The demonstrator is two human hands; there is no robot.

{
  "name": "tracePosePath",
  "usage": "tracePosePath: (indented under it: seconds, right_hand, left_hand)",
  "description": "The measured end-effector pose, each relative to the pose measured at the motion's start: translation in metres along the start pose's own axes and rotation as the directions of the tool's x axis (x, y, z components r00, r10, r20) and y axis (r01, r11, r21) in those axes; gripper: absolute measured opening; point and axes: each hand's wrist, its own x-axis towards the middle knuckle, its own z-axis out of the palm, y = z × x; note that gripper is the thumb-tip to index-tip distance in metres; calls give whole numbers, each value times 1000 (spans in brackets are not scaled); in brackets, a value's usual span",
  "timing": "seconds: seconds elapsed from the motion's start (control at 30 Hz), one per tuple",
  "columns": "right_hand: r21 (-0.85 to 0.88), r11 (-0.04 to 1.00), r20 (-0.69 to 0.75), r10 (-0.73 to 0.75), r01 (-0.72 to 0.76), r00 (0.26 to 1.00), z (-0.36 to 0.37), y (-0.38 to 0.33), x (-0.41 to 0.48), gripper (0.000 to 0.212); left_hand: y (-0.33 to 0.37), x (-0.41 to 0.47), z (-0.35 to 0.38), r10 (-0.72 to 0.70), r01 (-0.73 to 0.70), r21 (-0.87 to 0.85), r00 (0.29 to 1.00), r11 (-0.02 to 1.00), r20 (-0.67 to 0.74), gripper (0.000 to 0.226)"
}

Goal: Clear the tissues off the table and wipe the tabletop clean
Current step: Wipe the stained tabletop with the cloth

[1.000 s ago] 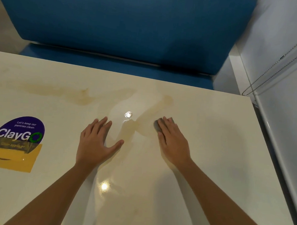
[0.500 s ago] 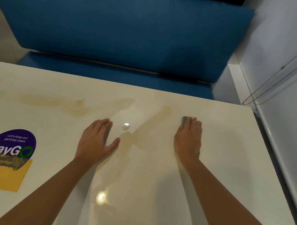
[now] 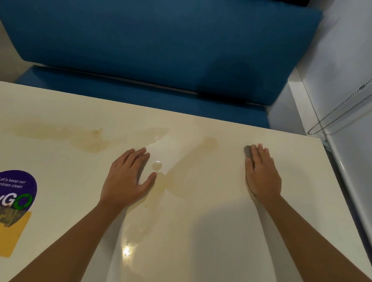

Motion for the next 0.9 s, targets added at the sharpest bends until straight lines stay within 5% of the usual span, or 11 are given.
tracePosePath:
  seconds: [0.2, 0.3, 0.43, 0.63, 0.8, 0.9]
  right_hand:
    - [-93, 995, -23, -33, 31, 999, 9, -64, 16, 49]
    - [-13, 975, -19, -220, 220, 975, 18, -93, 8, 50]
    - [102, 845, -11, -527, 525, 850, 12, -87, -15, 41]
    - [244, 941, -129, -207, 233, 970, 4, -16, 3, 40]
    - [240, 968, -202, 117, -67, 972, 1, 16, 32, 41]
    - [170, 979, -192, 146, -114, 970, 3, 1, 49, 42]
  left_hand:
    - [0, 0, -1, 0, 0, -19, 1000, 1000, -18, 60]
    - [-1, 0, -1, -6, 6, -27, 1000, 1000, -18, 61]
    - [-1, 0, -1, -8, 7, -25, 1000, 1000, -19, 61]
    - [-1, 0, 0, -5, 4, -19, 1000, 1000, -28, 61]
    - [-2, 0, 1, 4, -4, -12, 1000, 1000, -17, 61]
    - [-2, -1, 1, -2, 2, -6, 1000, 1000, -15, 61]
